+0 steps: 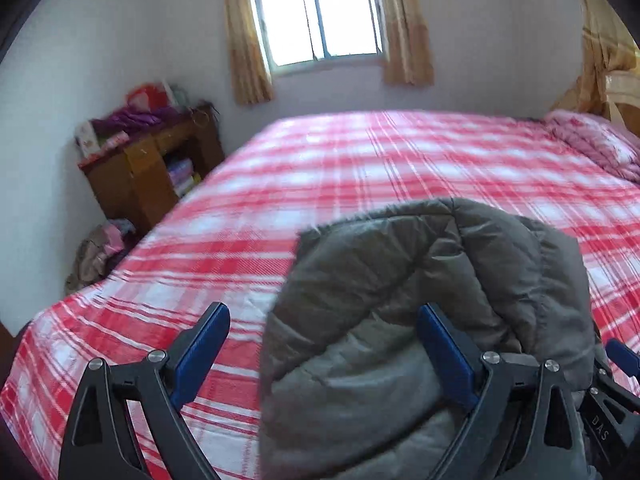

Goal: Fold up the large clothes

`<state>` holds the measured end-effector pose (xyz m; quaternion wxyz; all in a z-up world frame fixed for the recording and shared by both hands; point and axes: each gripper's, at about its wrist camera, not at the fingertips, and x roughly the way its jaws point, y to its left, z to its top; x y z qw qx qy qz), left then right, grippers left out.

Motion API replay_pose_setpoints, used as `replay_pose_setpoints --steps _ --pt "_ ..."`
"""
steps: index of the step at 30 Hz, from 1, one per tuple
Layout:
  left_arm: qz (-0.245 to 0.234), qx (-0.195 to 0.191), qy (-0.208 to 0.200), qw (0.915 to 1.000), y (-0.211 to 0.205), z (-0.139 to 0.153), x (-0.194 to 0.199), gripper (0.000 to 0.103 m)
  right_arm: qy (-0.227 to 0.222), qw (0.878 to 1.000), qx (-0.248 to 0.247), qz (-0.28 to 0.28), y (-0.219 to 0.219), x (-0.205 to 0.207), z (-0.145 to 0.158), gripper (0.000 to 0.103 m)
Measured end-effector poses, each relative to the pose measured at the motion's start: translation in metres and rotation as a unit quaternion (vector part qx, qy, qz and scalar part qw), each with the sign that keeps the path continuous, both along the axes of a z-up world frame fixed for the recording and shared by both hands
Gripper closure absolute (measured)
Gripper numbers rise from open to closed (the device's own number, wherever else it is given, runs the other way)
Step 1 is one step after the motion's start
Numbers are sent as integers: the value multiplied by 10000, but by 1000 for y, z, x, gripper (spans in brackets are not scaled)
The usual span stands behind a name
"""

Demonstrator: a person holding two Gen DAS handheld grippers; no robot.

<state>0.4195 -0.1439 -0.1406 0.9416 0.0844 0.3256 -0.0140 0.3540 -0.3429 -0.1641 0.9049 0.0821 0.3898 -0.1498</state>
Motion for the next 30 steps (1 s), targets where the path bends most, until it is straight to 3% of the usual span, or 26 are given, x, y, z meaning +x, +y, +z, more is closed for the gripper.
replay_pose_setpoints --steps 2,9,14,17,20,22,27,30 --pt "-173 -45 52 9998 -9 -6 1 8 -21 10000 52 -13 -1 -1 0 53" --pt "-646 595 -184 9960 -61 -13 -15 8 -212 9996 -37 -187 -18 -5 36 53" --pt "-692 432 -116 9966 -63 -7 -18 8 -496 9984 -62 -251 -26 -8 76 52" --pt "-412 223 -193 9987 -40 13 -19 8 -646 9978 165 4 -13 1 87 52" --pt "34 221 -353 9991 -16 24 -17 8 -746 9968 180 241 3 14 80 53" --pt "272 206 -314 9989 1 23 -9 8 -567 9975 96 402 14 23 64 53" --pt "239 -54 119 9996 6 -6 5 8 -356 9985 -207 358 21 25 31 53" --pt "151 145 49 9998 -12 -16 2 8 -363 9990 -150 224 9 18 18 53"
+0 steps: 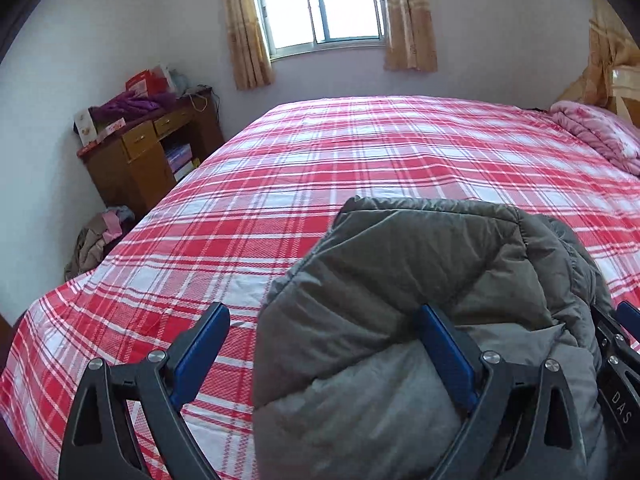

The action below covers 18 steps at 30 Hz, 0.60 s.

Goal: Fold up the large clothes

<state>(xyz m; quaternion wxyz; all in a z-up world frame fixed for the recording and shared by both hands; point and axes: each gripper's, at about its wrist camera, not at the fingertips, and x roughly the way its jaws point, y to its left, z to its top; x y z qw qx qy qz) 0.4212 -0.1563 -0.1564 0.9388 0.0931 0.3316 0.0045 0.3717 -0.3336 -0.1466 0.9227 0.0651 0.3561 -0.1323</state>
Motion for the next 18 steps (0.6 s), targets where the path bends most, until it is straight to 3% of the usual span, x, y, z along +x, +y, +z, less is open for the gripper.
replay_pose_setpoints --steps 5,12,18 --pt "-76 471 -102 9988 -24 -10 1 8 -25 9999 114 -122 -11 -5 -15 53" --pt "-142 29 113 9998 -15 -28 8 6 -5 9997 205 -136 -14 -6 -32 53" --pt "-104 -126 261 9995 -11 -37 14 2 47 9995 294 -116 -14 -3 -40 53"
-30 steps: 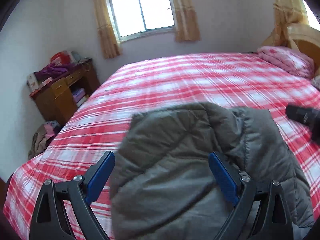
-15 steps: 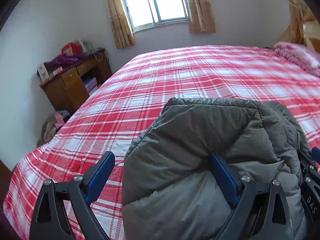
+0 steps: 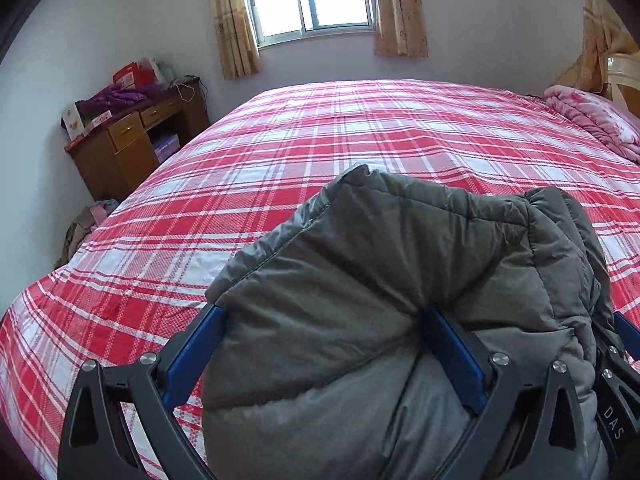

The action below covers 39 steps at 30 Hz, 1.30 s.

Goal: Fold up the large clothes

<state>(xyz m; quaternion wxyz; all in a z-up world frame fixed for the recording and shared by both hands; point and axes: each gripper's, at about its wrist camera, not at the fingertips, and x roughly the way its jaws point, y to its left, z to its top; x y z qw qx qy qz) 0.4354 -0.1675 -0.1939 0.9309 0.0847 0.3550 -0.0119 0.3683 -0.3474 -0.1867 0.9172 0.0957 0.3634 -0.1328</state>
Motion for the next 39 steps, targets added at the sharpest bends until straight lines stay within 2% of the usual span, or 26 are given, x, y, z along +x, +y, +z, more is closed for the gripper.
replay_pose_setpoints --steps 7,18,34,38,39 --pt "15 4 74 10000 0 -5 2 1 97 9998 194 19 -4 3 -9 51" --pt "-10 47 268 9996 -2 -11 8 1 264 9994 237 30 -4 7 -13 50" --pt "-18 50 301 9995 -2 -13 10 1 362 9988 328 49 -5 10 -16 46" --pt "-179 -95 541 9983 5 -6 10 1 363 9984 421 81 -8 12 -18 44" --pt "-269 -268 547 9978 13 0 4 1 359 9983 454 90 -9 12 -19 44"
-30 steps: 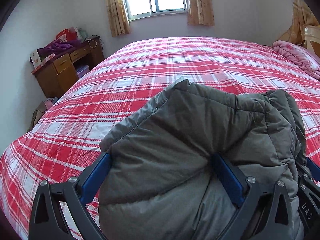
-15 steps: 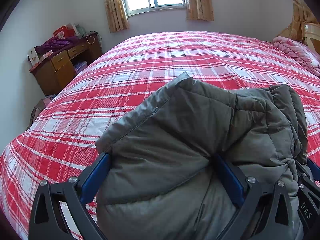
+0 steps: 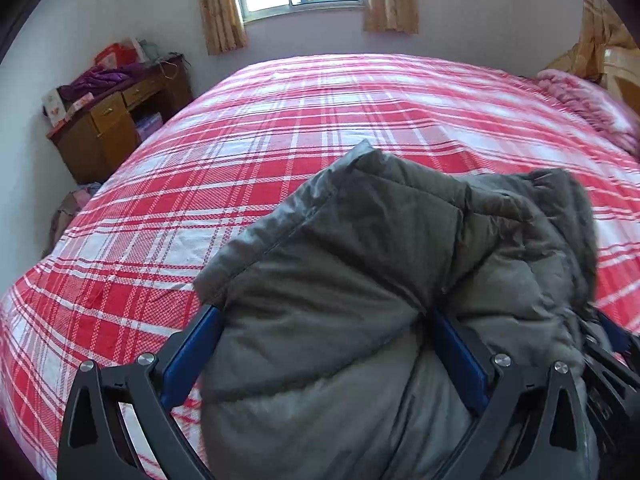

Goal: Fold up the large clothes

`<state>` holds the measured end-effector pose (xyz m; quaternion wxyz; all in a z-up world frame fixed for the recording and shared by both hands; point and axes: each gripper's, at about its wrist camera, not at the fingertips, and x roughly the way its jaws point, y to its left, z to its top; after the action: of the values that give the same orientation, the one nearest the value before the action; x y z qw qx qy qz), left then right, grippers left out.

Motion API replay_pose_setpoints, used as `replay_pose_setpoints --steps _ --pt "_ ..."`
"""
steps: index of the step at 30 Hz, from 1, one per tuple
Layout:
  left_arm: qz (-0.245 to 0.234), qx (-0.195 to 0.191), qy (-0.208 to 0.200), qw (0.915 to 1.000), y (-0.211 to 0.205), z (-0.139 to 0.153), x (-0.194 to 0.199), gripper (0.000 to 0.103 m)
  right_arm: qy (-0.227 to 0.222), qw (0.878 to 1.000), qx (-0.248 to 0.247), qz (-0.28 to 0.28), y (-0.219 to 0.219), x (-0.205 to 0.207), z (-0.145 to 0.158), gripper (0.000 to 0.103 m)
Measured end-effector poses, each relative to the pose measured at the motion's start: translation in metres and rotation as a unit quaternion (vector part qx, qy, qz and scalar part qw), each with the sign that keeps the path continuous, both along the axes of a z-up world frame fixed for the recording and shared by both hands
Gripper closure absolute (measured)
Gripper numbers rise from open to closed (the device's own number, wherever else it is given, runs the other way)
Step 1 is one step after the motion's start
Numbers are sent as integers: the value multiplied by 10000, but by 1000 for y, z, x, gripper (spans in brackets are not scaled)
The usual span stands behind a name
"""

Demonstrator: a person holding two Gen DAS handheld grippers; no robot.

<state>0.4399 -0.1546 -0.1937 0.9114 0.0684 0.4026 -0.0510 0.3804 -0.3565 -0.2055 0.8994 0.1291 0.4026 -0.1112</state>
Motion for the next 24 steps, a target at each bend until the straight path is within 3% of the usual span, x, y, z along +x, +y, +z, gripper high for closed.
replay_pose_setpoints --steps 2,8,11,19,22,24 --pt "20 -375 -90 9993 22 11 -16 1 -17 9999 113 9 -3 -1 -1 44" --pt "-13 -1290 562 9900 75 -4 -39 1 -154 9987 482 60 -11 -4 -3 41" --pt "-13 -1612 711 9844 83 -13 -41 1 -280 9957 872 149 -19 -8 -3 38" --pt "-280 -1266 639 9895 57 -19 -35 1 -287 9920 1156 413 -22 -17 -4 38" --pt "-515 -1279 671 9882 45 -21 -33 1 -344 9918 1057 628 -10 -17 -2 50" --pt "-717 -1509 793 9827 42 -22 -30 15 -324 9906 1097 753 -3 -15 -3 53"
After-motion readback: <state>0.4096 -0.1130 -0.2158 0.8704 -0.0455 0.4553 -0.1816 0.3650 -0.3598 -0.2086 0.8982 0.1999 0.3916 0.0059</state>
